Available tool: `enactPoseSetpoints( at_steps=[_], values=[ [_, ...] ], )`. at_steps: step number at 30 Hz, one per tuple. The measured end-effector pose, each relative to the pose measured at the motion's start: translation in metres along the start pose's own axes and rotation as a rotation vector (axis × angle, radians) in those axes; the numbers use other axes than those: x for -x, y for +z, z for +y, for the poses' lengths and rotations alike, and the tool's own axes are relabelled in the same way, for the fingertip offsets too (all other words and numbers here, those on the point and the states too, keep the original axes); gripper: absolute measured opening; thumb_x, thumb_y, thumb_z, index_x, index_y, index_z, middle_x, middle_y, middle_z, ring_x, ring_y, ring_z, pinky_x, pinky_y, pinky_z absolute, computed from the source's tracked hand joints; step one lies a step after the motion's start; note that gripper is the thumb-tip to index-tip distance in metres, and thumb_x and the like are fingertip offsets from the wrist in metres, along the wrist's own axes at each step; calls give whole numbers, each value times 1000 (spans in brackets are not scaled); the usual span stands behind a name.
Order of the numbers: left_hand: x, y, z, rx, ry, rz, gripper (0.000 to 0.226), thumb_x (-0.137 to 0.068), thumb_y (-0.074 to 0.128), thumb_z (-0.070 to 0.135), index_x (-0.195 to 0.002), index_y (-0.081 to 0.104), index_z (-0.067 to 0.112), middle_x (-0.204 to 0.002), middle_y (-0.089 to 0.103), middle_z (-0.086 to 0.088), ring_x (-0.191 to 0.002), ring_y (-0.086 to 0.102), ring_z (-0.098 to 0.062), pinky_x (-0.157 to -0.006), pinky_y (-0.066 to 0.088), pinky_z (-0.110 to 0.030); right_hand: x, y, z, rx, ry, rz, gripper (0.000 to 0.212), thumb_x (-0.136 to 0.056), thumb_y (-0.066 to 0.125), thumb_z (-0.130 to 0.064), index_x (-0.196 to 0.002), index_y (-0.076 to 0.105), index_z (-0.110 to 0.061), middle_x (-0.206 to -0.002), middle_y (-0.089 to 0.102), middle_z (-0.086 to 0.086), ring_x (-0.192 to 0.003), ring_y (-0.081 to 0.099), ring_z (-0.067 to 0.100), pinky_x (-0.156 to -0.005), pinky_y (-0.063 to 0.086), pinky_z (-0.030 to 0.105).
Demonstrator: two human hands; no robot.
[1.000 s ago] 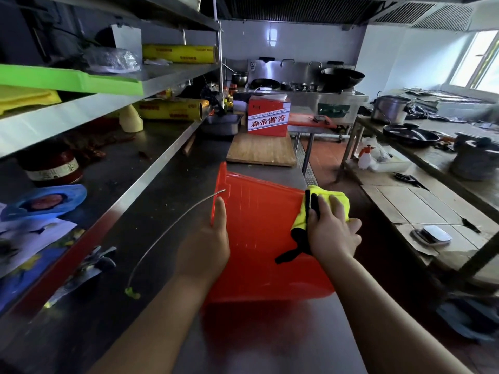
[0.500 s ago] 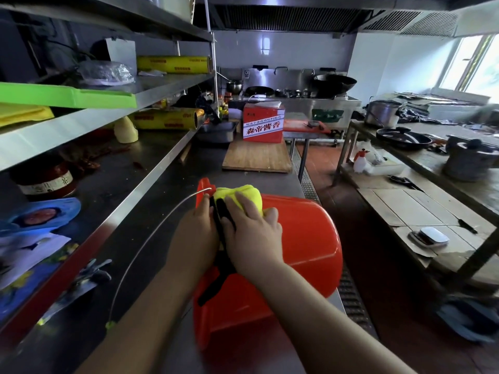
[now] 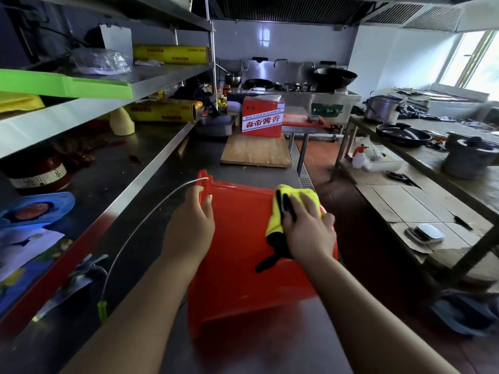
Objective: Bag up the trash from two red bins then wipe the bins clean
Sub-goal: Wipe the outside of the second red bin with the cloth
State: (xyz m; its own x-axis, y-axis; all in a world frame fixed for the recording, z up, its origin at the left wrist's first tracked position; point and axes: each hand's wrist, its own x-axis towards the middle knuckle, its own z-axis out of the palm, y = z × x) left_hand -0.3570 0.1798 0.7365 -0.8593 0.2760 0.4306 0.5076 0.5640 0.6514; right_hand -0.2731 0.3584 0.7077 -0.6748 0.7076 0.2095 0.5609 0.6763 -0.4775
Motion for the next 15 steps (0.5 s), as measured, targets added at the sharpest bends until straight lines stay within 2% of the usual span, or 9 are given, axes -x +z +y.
enactPoseSetpoints(
  at_steps=[3, 7, 9, 11, 15],
  values=[
    [-1, 1, 2, -19, 5, 17, 38, -101, 34, 30, -132, 46, 12, -107, 66, -11, -96, 63, -26, -73, 41, -28, -10, -3, 26, -7, 113, 16, 44, -97, 37, -46, -140, 31, -48, -154, 18, -22, -120, 32, 32, -95, 34, 44],
    [-1, 2, 3, -22, -37, 12, 41, -102, 29, 30, -138, 43, 15, -112, 66, -12, -103, 62, -27, -76, 38, -26, -10, 2, 11, 0, 142, 34, 44, -98, 34, -43, -141, 30, -45, -156, 17, -19, -121, 31, 34, -96, 32, 45],
    [-2, 3, 2, -1, -59, 3, 42, -102, 28, 31, -140, 42, 18, -114, 65, -13, -106, 61, -28, -81, 41, -29, -3, 4, -10, 1, 52, 18, 45, -98, 33, -44, -142, 29, -45, -156, 16, -19, -125, 28, 35, -98, 30, 46],
    [-7, 3, 0, 1, -84, -16, 41, -102, 30, 30, -139, 43, 19, -119, 63, -15, -112, 57, -33, -90, 43, -35, 9, 7, -37, 2, -115, -15, 45, -97, 33, -45, -142, 27, -45, -156, 16, -20, -125, 27, 34, -97, 29, 46],
    [-13, 3, -5, 18, -122, -57, 42, -101, 31, 33, -139, 43, 21, -127, 58, -16, -118, 52, -38, -95, 41, -41, 36, 20, -85, -5, -374, -72, 45, -99, 32, -45, -143, 26, -44, -156, 11, -22, -125, 24, 33, -98, 27, 47]
  ],
)
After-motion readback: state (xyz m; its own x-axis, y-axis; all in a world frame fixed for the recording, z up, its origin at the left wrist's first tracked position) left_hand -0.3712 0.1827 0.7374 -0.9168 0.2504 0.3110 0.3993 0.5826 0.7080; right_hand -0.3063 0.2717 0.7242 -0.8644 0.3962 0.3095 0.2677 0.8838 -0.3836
